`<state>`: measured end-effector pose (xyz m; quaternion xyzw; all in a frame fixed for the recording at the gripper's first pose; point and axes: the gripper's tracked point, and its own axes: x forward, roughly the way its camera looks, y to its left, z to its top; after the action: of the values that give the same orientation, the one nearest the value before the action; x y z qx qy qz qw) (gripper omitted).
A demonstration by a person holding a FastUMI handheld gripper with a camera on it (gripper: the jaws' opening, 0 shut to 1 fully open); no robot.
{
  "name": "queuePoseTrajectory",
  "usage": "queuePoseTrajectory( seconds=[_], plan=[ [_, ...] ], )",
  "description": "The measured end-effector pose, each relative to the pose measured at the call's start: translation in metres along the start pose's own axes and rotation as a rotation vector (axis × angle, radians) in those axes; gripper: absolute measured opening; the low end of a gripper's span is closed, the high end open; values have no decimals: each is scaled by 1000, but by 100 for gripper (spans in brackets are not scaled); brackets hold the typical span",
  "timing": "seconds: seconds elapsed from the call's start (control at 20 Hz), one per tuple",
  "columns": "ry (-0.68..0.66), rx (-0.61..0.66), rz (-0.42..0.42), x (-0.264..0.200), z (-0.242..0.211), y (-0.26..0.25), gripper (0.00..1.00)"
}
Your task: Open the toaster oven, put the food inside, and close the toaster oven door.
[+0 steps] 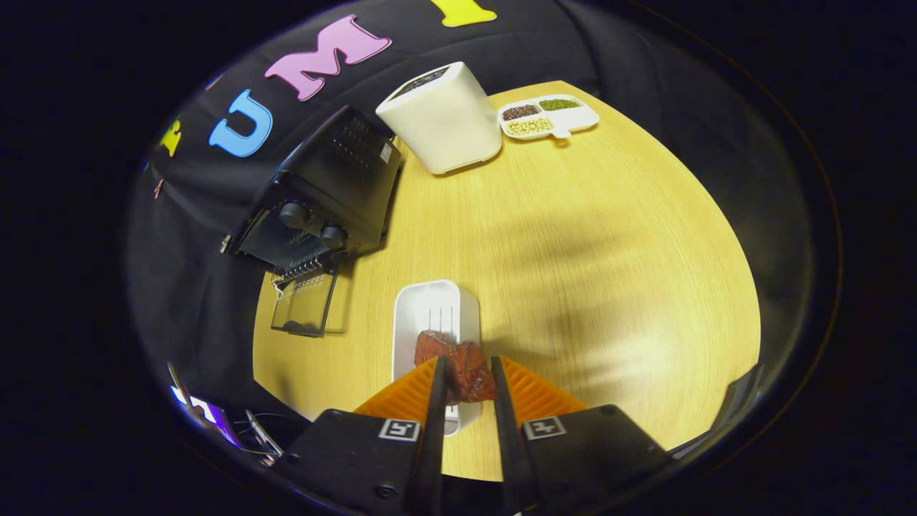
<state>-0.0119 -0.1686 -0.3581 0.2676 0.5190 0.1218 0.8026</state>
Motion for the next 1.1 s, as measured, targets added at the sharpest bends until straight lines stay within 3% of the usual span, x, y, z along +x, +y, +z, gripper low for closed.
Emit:
queuePoseTrajectory(
  seconds=[0.1,0.2,0.45,0.7,0.9,1.1],
  plan=[
    [-32,28,31,-2,5,8,20],
    [-51,-22,17,-8,3,10,14],
    [-179,-135,19,-44,16,56,14],
    [-304,-209,85,-70,16,158,14],
    [-343,-222,180,-47,4,244,14],
    [-367,-168,233,0,1,295,14]
  ],
)
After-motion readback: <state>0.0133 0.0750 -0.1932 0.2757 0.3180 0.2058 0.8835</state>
